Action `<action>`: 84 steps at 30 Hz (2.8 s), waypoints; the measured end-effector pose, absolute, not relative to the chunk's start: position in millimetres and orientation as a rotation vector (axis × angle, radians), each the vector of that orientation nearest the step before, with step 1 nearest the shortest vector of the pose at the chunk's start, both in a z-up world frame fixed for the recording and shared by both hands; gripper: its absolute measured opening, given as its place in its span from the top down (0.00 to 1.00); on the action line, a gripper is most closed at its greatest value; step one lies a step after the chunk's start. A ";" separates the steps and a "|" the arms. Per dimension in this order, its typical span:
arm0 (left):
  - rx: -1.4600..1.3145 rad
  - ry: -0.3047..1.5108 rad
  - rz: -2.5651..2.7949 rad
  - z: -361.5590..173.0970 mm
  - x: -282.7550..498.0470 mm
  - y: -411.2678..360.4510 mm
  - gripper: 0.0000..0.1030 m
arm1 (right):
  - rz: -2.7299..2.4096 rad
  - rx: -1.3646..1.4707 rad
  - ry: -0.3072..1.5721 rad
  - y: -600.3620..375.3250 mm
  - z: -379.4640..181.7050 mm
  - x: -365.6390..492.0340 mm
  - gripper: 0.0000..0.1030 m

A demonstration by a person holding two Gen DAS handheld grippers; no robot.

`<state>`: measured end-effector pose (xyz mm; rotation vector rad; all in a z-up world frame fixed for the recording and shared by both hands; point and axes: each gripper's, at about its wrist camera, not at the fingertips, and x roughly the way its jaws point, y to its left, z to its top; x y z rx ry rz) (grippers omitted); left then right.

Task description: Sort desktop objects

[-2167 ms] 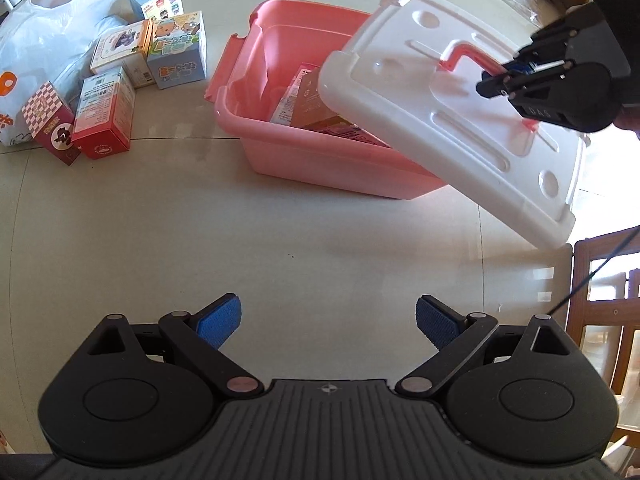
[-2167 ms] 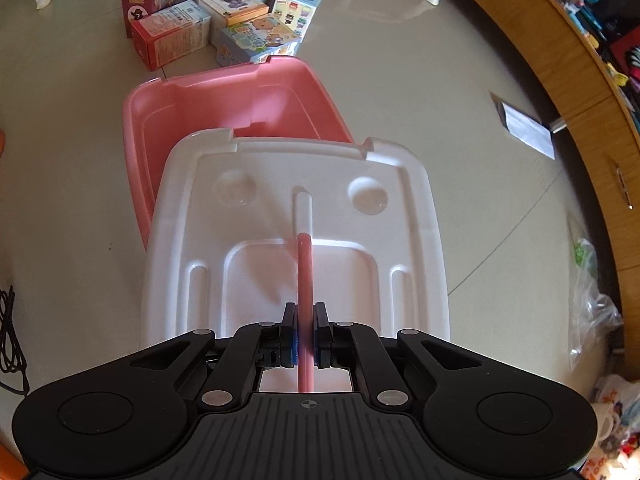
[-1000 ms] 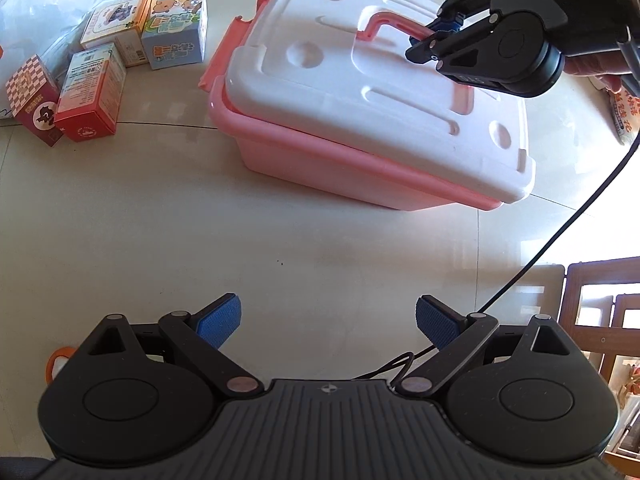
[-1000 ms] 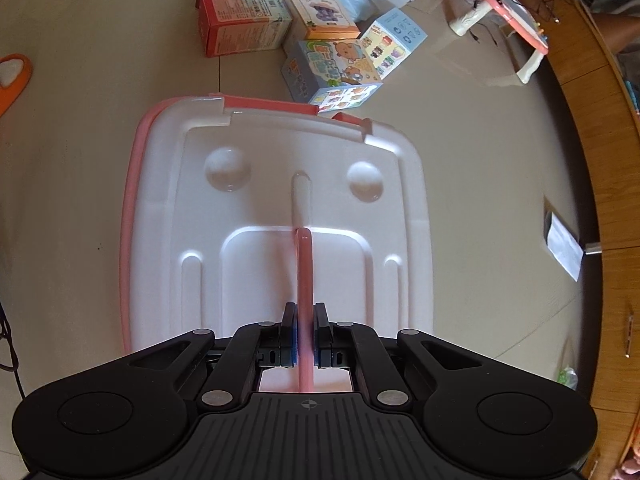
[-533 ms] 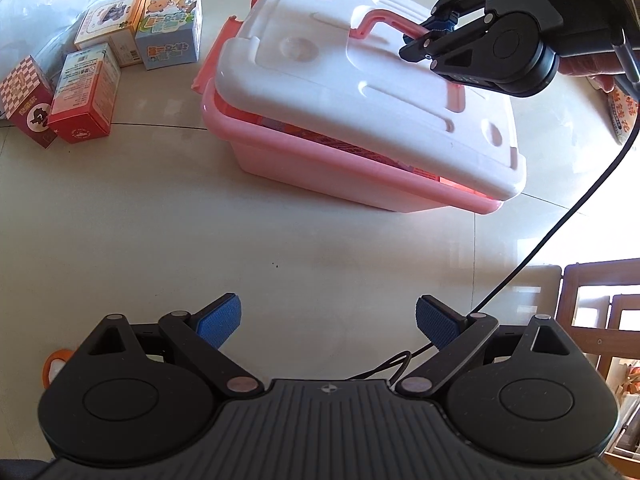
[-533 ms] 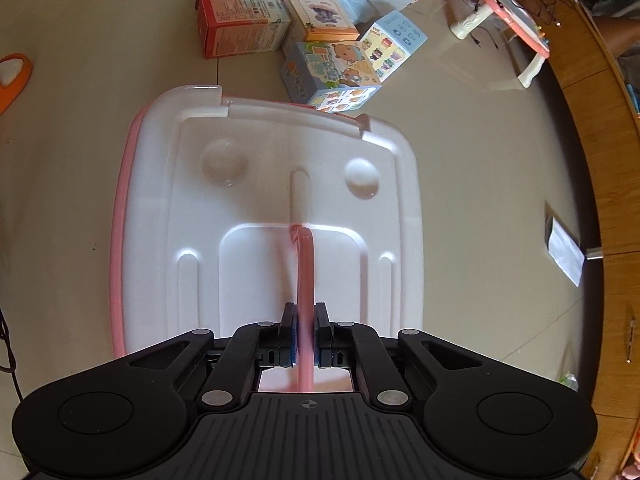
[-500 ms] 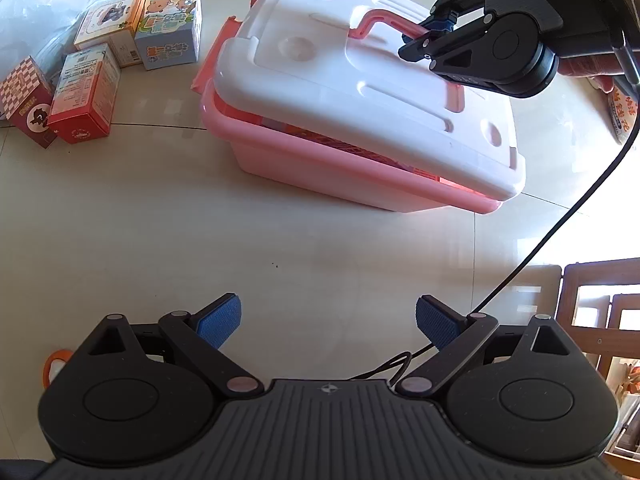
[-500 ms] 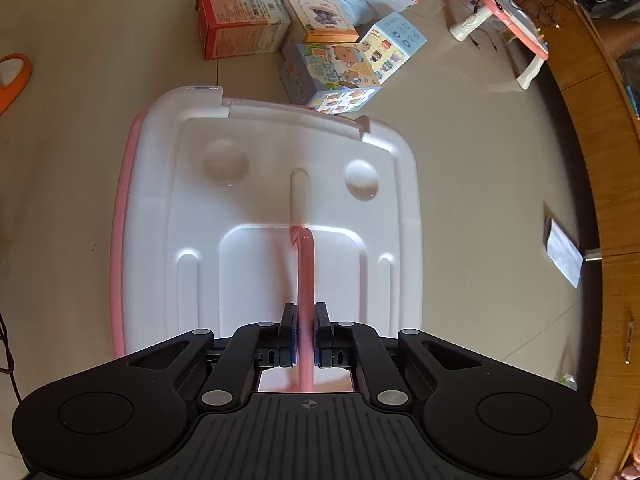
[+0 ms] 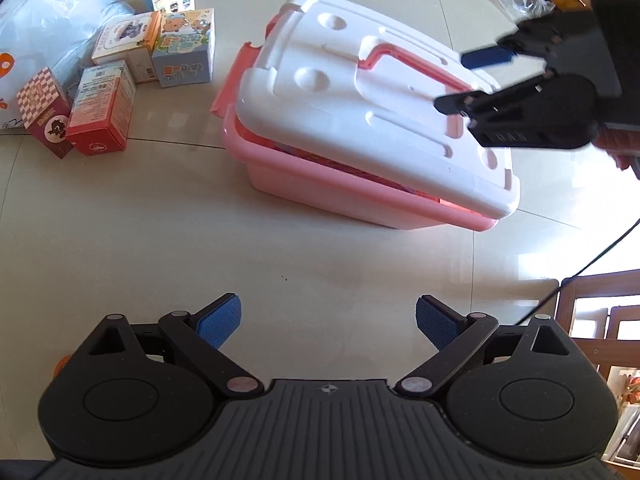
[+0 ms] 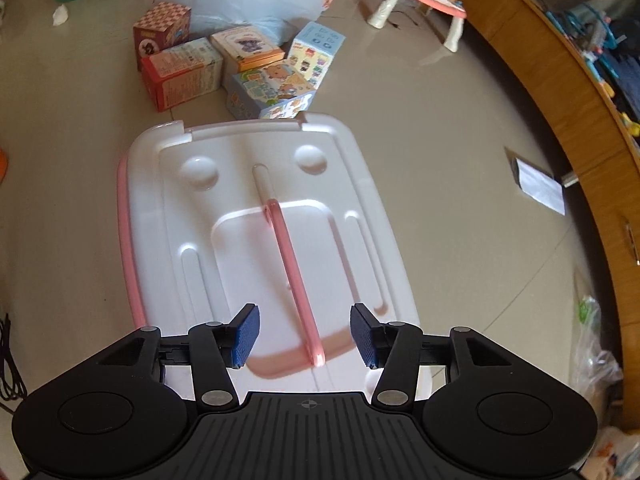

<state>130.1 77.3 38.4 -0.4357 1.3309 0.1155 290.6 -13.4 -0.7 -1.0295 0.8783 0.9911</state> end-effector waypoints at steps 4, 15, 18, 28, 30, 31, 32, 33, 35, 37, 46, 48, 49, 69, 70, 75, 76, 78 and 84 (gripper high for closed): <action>-0.463 1.302 0.076 55.7 134.4 82.6 0.06 | 0.942 -0.905 0.914 -35.7 8.6 287.2 0.54; -0.329 1.295 0.011 102.9 176.8 92.6 0.06 | 0.801 -0.570 0.992 -95.5 33.2 277.7 0.53; -0.238 1.311 0.002 106.2 194.8 96.4 0.15 | 0.781 -0.539 0.988 -98.7 34.0 277.1 0.53; 0.017 1.259 -0.191 93.8 245.6 77.5 0.18 | 0.756 -0.513 0.966 -94.0 26.3 282.5 0.54; 0.062 1.256 -0.213 86.5 252.3 75.7 0.18 | 0.753 -0.522 0.971 -92.3 19.9 282.9 0.54; 0.072 1.260 -0.217 82.2 255.4 76.3 0.18 | 0.754 -0.527 0.970 -91.6 16.9 282.7 0.54; 0.081 1.265 -0.220 77.8 258.4 77.1 0.19 | 0.759 -0.532 0.964 -91.0 14.3 282.2 0.55; 0.082 1.270 -0.229 74.0 261.2 77.5 0.22 | 0.761 -0.539 0.964 -90.1 11.5 282.3 0.55; 0.083 1.282 -0.248 66.6 266.5 78.3 0.26 | 0.761 -0.554 0.966 -88.2 5.9 283.3 0.58; 0.095 1.275 -0.265 61.9 269.6 76.8 0.27 | 0.752 -0.553 0.967 -88.0 2.2 285.4 0.59; 0.147 1.257 -0.301 50.7 279.8 75.1 0.39 | 0.728 -0.524 0.974 -89.0 -7.0 293.3 0.60; 0.152 1.258 -0.299 48.6 281.5 76.4 0.39 | 0.727 -0.518 0.978 -88.5 -8.5 294.3 0.60; 0.156 1.258 -0.297 47.5 282.2 76.9 0.40 | 0.730 -0.517 0.980 -88.0 -9.2 294.5 0.60; 0.220 1.272 -0.330 34.8 284.7 82.2 0.41 | 0.728 -0.444 1.020 -84.8 -20.2 308.2 0.62; 0.221 1.271 -0.326 34.1 285.2 83.0 0.41 | 0.728 -0.435 1.022 -85.0 -20.4 309.3 0.62; 0.205 1.263 -0.323 31.6 287.4 86.3 0.41 | 0.724 -0.417 1.014 -84.7 -20.4 313.2 0.62; 0.205 1.256 -0.334 31.5 287.4 85.3 0.41 | 0.724 -0.414 1.010 -84.7 -19.9 314.0 0.62; 0.208 1.244 -0.356 30.8 287.2 82.3 0.41 | 0.730 -0.402 1.004 -84.4 -19.1 315.9 0.63; 0.231 1.225 -0.401 24.4 288.7 68.2 0.49 | 0.735 -0.418 0.998 -78.2 -23.0 319.4 0.72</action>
